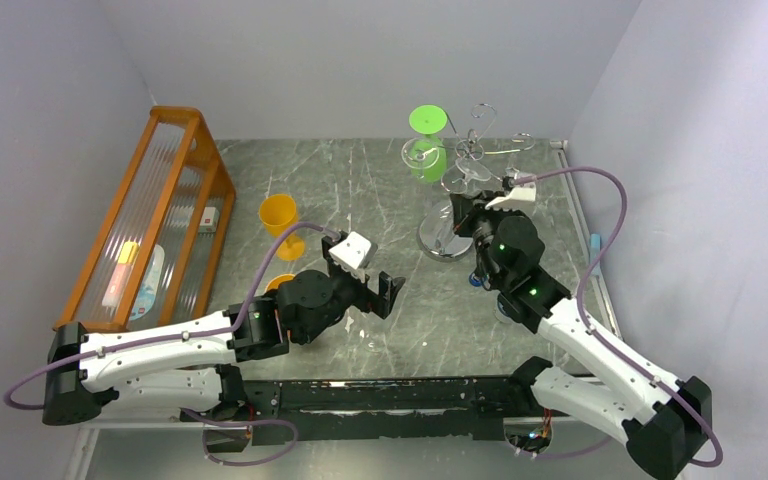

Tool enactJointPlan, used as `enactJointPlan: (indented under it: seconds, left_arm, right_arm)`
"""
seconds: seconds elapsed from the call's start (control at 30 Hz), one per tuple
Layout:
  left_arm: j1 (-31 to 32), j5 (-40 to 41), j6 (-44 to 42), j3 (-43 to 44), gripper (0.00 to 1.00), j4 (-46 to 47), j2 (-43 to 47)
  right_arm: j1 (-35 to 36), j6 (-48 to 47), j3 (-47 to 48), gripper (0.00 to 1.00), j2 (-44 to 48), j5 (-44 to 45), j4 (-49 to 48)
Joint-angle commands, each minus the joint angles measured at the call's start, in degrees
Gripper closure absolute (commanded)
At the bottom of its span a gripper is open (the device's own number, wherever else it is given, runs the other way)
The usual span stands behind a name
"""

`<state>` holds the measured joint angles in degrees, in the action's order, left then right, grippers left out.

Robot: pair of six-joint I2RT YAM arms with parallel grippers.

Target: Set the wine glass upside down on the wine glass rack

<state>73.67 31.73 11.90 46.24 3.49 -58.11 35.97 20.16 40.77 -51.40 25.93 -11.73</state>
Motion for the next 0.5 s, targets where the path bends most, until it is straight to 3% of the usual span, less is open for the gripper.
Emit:
enactJointPlan:
  seconds: [0.0, 0.47]
  left_arm:
    - [0.25, -0.25, 0.80, 2.10, 0.05, -1.37, -0.25]
    - [0.25, 0.14, 0.92, 1.88, 0.06, -1.80, -0.56]
  right_arm:
    - [-0.26, 0.67, 2.59, 1.00, -1.25, -0.47, -0.80]
    - [-1.91, -5.21, 4.00, 1.00, -3.84, -12.02, -0.90]
